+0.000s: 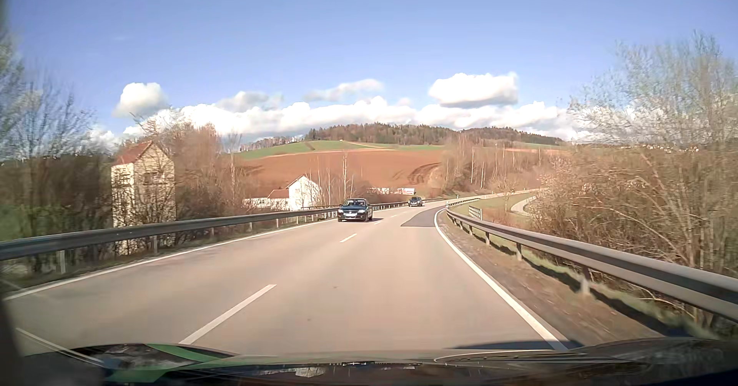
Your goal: Follow the waypoints while adhering to traffic rules and regulations
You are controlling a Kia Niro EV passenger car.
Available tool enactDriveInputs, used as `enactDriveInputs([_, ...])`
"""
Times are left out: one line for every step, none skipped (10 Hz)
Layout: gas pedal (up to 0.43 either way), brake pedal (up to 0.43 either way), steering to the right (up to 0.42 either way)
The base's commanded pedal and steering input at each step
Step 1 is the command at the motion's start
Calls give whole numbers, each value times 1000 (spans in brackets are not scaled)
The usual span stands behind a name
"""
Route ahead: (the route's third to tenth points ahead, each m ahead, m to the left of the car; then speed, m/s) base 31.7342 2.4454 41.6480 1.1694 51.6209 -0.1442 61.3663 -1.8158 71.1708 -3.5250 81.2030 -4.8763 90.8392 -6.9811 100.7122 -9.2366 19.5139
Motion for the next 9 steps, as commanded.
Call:
enactDriveInputs([20, 0, 9])
enactDriveInputs([20, 0, 9])
enactDriveInputs([20, 0, 9])
enactDriveInputs([20, 0, 9])
enactDriveInputs([20, 0, 12])
enactDriveInputs([20, 0, 13])
enactDriveInputs([20, 0, 13])
enactDriveInputs([20, 0, 13])
enactDriveInputs([20, 0, 12])
